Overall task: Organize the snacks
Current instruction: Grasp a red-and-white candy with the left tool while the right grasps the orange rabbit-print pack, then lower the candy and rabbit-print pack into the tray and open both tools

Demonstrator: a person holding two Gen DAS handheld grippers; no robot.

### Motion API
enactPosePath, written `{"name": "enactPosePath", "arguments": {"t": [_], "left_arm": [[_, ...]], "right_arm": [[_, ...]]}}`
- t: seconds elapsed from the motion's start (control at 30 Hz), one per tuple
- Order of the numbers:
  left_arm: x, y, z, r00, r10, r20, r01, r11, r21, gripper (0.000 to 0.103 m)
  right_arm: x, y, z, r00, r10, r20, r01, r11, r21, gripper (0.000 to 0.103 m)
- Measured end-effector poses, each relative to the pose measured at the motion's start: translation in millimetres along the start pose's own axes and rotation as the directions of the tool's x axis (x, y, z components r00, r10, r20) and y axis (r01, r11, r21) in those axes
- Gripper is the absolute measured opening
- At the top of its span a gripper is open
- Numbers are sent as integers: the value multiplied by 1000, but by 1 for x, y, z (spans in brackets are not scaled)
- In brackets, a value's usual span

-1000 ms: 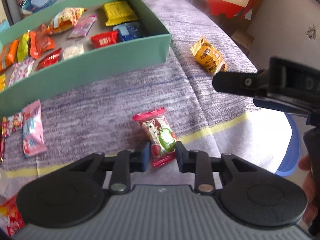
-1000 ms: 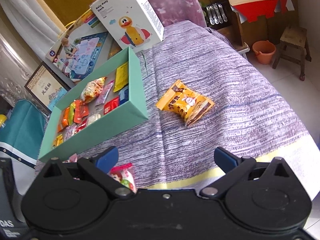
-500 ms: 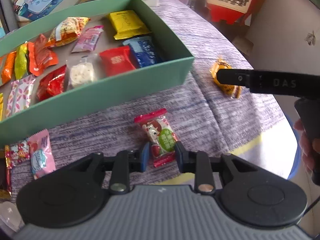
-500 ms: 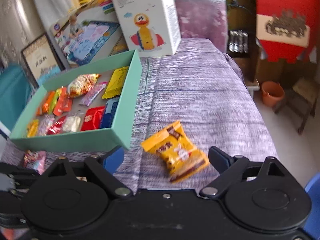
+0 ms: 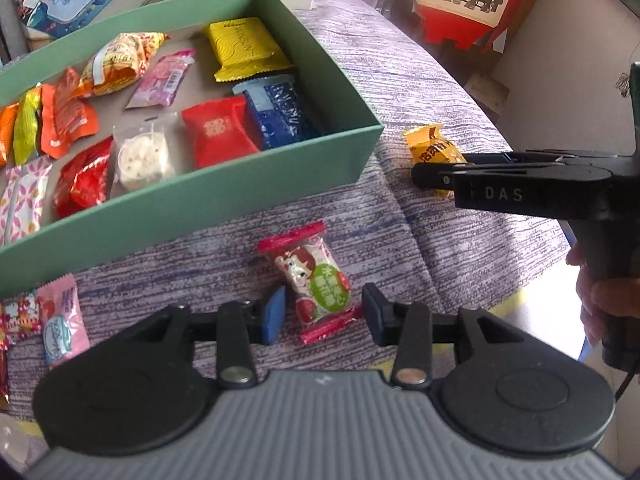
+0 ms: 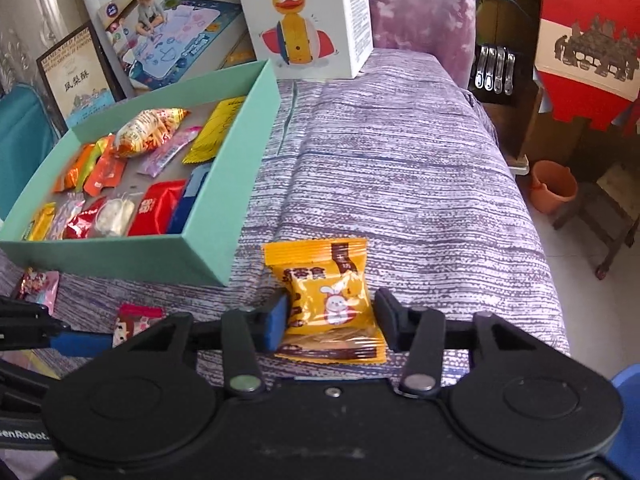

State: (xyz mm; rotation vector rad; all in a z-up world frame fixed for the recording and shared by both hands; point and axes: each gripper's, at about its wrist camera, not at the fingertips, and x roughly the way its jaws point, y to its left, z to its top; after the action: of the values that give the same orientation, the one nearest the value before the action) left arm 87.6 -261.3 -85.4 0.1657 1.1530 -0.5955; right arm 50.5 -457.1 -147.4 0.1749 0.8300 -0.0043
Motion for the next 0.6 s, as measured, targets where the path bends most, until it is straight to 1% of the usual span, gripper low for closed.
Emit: {"name": "enactPosePath", "arguments": {"t": [0.03, 0.13, 0.2, 0.27, 0.3, 0.33, 0.4, 0.5, 0.6], "left_arm": [[0, 0, 1, 1000, -7, -1, 7, 1000, -6, 47], [-2, -1, 3, 1000, -3, 7, 4, 1000, -14, 47], [-1, -2, 5, 1000, 4, 12, -4, 1000, -23, 47], [2, -2, 7, 1000, 17, 20, -17, 1000, -27, 44], [4, -2, 7, 999, 26, 21, -25, 999, -27, 40], [4, -3, 6, 999, 40, 31, -39, 999, -23, 29], [3, -3, 4, 998, 50, 44, -50, 999, -1, 28], [0, -2, 0, 997, 52, 49, -52, 999, -9, 27], [-8, -2, -3, 998, 31, 51, -31, 1000, 0, 26]], "right_arm": [[0, 0, 1, 1000, 1, -2, -1, 1000, 4, 45], [-1, 1, 1, 1000, -7, -3, 7, 1000, 16, 40], [-2, 0, 0, 1000, -7, -3, 7, 999, 51, 39], [-6, 0, -1, 1000, -5, -2, 5, 996, 84, 38], [-8, -1, -3, 1000, 0, 1, 0, 995, 99, 38], [-10, -1, -4, 1000, 4, 1, -4, 994, 107, 38], [-14, -1, -8, 1000, 4, 2, -4, 993, 119, 38], [-21, -1, -13, 1000, 0, 5, -1, 991, 137, 38], [-31, 2, -12, 1000, -4, 18, 1, 990, 143, 38]]}}
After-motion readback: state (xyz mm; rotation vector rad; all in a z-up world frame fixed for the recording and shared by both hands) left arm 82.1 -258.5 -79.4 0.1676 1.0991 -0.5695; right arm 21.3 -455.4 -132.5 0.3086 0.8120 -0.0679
